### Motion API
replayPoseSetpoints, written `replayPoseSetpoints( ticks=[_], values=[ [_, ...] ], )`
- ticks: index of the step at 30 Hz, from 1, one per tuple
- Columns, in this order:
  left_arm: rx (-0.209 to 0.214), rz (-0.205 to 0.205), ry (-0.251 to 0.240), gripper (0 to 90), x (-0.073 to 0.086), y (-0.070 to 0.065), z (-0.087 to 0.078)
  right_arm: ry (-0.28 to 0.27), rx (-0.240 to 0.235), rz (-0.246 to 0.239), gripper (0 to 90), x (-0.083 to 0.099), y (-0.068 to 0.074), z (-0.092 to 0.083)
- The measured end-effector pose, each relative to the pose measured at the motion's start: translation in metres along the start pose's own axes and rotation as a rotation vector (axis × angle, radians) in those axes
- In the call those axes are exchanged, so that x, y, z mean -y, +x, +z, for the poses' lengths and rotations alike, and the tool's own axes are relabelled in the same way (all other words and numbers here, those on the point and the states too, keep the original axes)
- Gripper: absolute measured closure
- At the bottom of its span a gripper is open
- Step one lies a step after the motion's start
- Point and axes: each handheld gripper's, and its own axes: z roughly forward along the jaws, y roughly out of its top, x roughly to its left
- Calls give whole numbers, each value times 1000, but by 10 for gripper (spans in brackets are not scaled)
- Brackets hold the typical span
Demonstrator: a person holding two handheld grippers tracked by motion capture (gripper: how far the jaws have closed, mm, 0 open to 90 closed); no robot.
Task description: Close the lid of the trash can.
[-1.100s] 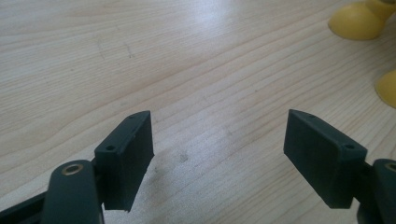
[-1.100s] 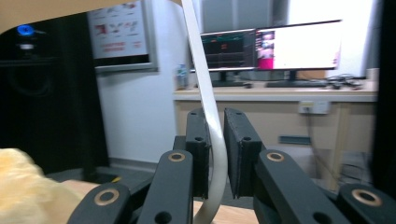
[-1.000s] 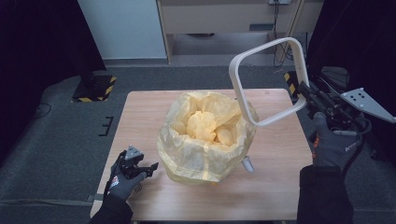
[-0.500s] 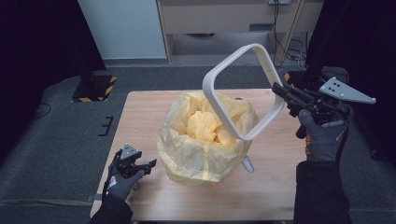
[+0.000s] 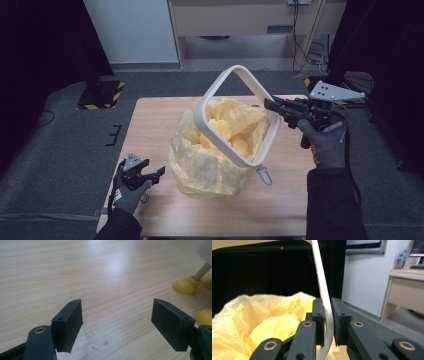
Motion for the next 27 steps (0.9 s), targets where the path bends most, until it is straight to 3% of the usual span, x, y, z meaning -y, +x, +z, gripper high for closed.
replayPoseSetpoints(
  ticks=[3, 6, 14, 19, 27],
  values=[
    [-5, -7, -24, 244, -1, 1, -3, 42, 15, -21, 820, 2, 0, 7],
    [-9, -9, -38, 244, -3, 1, -5, 48, 24, -28, 819, 2, 0, 10],
    [-30, -29, -167, 245, -14, -4, -20, 85, 94, -97, 812, 5, 1, 22],
    [-36, -53, -254, 245, -22, -6, -33, 98, 106, -129, 803, 7, 2, 30],
    [-26, -14, -351, 242, -45, -17, -55, 107, 111, -141, 783, 14, 5, 42]
  ],
)
